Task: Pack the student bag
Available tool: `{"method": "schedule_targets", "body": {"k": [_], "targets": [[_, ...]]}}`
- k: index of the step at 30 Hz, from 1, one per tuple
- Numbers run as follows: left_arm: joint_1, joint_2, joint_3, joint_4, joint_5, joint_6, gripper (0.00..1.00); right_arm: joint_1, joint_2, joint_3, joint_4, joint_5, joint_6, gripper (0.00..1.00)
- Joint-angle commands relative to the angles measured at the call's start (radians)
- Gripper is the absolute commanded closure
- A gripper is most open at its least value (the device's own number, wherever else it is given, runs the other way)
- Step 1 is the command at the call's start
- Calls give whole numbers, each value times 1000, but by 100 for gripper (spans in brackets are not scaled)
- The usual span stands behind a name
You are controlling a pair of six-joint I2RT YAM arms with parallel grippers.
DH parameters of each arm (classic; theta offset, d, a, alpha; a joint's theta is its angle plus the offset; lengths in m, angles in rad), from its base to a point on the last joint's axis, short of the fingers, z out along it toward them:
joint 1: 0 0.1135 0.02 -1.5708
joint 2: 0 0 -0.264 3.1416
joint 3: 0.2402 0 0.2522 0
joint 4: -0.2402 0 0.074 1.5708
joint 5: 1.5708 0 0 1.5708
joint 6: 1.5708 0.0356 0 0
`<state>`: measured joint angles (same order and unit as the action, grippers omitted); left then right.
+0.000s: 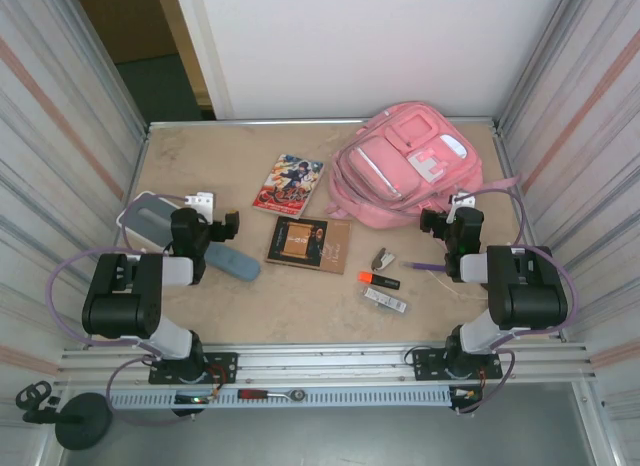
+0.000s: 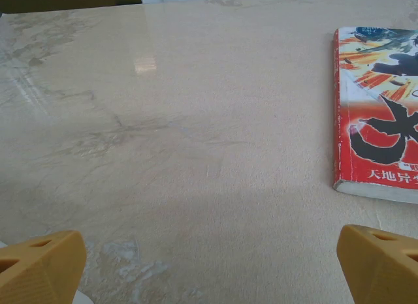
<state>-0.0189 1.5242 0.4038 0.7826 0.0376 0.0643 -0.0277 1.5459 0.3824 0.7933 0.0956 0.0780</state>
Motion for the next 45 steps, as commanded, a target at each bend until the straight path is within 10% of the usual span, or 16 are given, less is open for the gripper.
{"method": "schedule_targets", "body": {"k": [1,39,45], "targets": [[8,-13,11,2,20,6,1,0,-7,20,19,-13,20,1],[12,-13,13,-2,28,4,1,2,-12,19,24,-6,17,1],[28,-184,69,-242,-151,-93,1,56,-258,105,-301,179,59,1]]}}
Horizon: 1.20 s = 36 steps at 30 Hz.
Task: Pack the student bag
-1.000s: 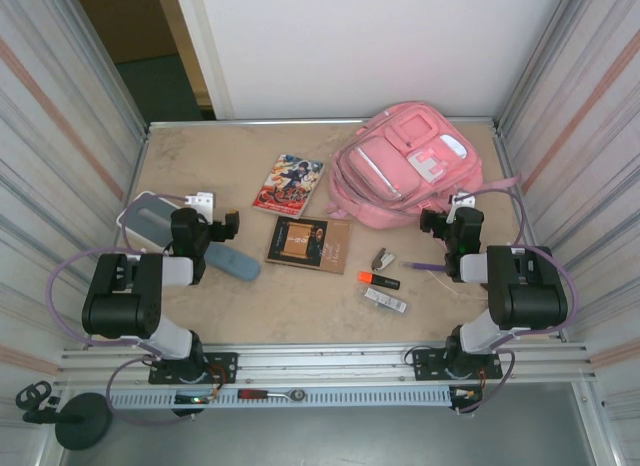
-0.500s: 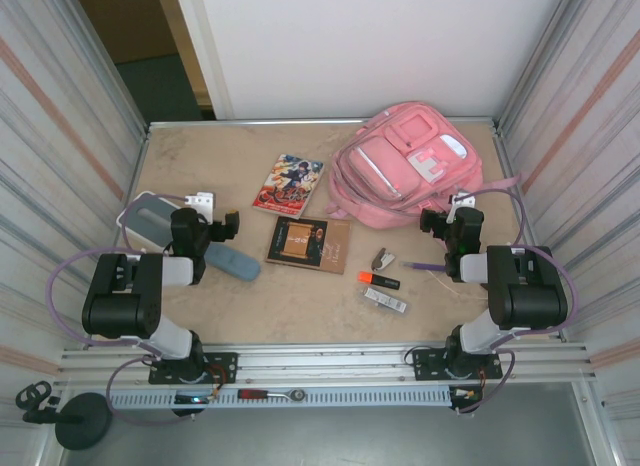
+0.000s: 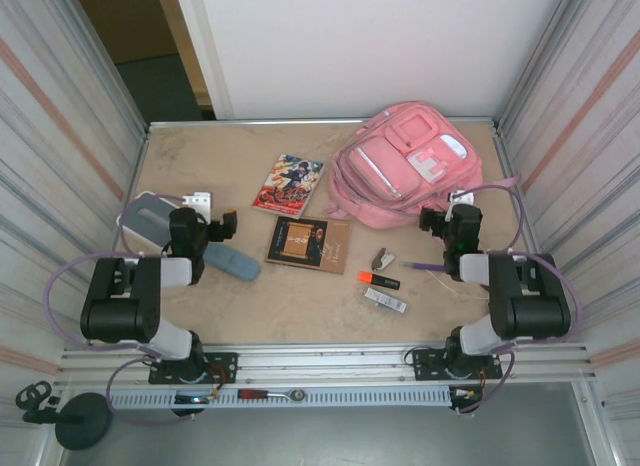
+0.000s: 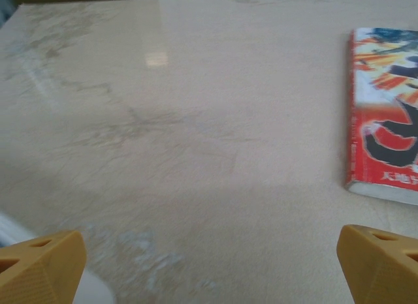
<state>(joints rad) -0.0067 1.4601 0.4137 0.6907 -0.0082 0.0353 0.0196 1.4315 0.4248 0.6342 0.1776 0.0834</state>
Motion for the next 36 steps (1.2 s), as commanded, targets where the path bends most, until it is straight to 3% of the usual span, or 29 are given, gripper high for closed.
{"method": "schedule_targets", "body": {"k": [1,3,7,9,11,13,18,23,29,36], "targets": [[18,-173,72,-215,-144,-100,1,1,-199,58,-168,96,95,1],[30,-289,102,-357,-168,-222,1,-23,-320,81,-291,103,193,1],[3,-414,151,-522,25,-473,4,-53,-387,236,-641,62,366,1],[-108,-396,183,-561,37,-569,5,-53,-308,307,-717,-61,387,1],[-271,-332,254,-625,-35,-593,4,-56,-180,422,-818,-150,402,1],[-409,-237,340,-676,-71,-607,3,-68,-40,551,-932,-164,399,1],[-618,62,605,-737,-36,-651,1,-187,177,703,-986,-299,437,2],[-701,325,844,-779,43,-690,1,-233,318,760,-1001,-412,449,12],[-720,546,1050,-818,94,-731,1,-247,408,733,-927,-456,509,17],[-714,736,1254,-844,164,-752,12,-248,423,690,-818,-556,565,42]]}}
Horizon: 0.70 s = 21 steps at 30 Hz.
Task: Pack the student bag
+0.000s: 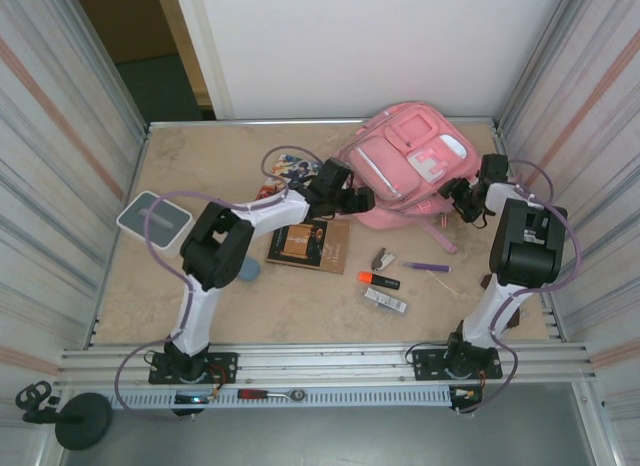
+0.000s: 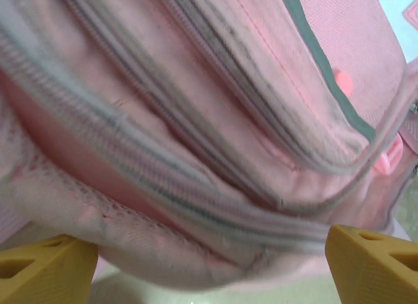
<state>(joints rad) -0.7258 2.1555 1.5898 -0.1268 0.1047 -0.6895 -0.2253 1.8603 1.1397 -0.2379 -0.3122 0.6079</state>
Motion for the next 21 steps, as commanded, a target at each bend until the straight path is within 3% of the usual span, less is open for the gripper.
{"method": "schedule_targets", "body": {"k": [1,6,13,17,21], "targets": [[5,61,106,-33,55,-26,14,-3,-13,-34,62,-69,44,48],[8,143,194,-32,82,-30,35,-3,-67,-100,127,-128,82,75],[27,152,259,3,224,80,86,-8,-153,-143,187,-273,117,93],[58,72,243,-6,276,153,100,-8,-208,-172,216,-329,153,99],[113,-42,180,-19,333,226,100,-2,-268,-216,252,-391,212,100]]}}
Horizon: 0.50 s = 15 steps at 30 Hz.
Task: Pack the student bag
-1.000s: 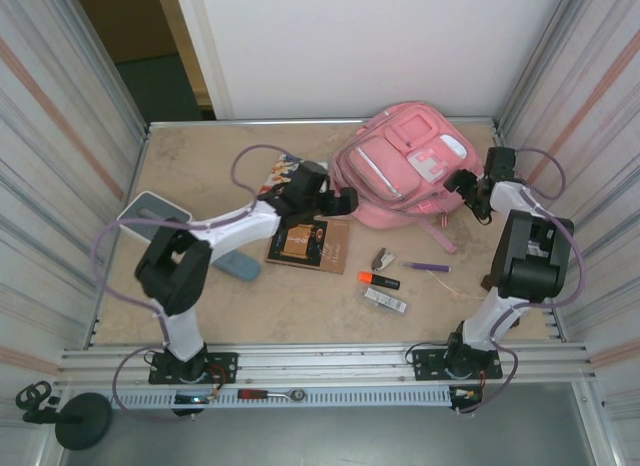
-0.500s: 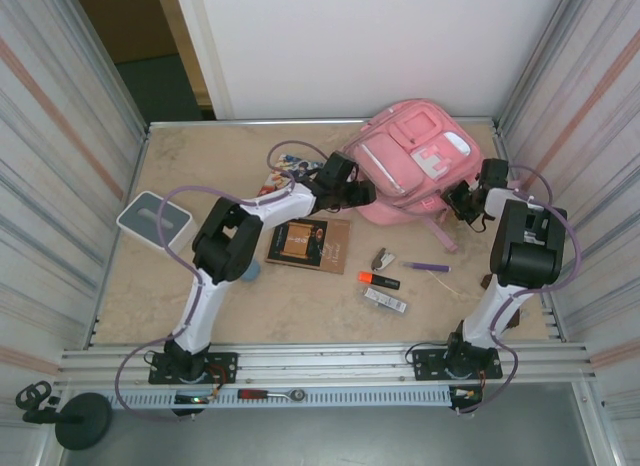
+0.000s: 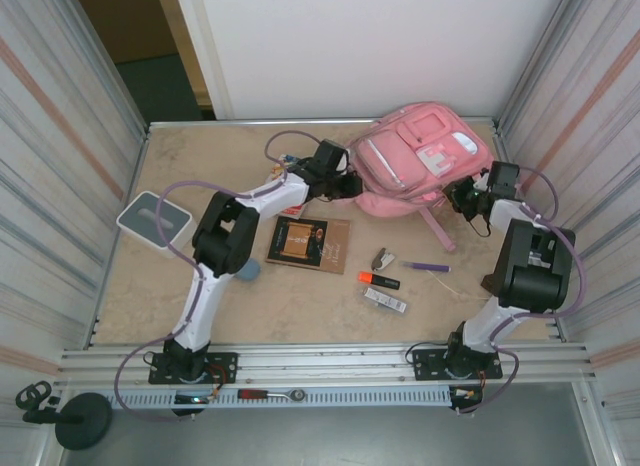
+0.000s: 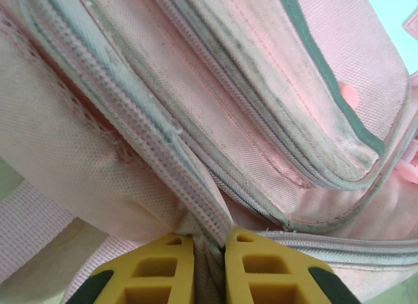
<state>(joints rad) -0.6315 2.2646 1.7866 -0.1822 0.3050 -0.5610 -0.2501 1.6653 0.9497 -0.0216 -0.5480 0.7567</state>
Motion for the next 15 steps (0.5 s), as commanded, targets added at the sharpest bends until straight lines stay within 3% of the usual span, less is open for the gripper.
{"method": "schedule_targets", "body": {"k": [1,8,12,15], "targets": [[34,-163,-36,35,150,108,100,28,-88,-36,39,-161,73,100],[167,-241,-155,69,280,135,100,198,-195,-131,90,-80,164,100],[215,-226,-184,73,318,170,100,301,-173,-149,109,-19,181,98],[249,-213,-174,39,348,201,100,315,-142,-155,104,-27,171,94]]}}
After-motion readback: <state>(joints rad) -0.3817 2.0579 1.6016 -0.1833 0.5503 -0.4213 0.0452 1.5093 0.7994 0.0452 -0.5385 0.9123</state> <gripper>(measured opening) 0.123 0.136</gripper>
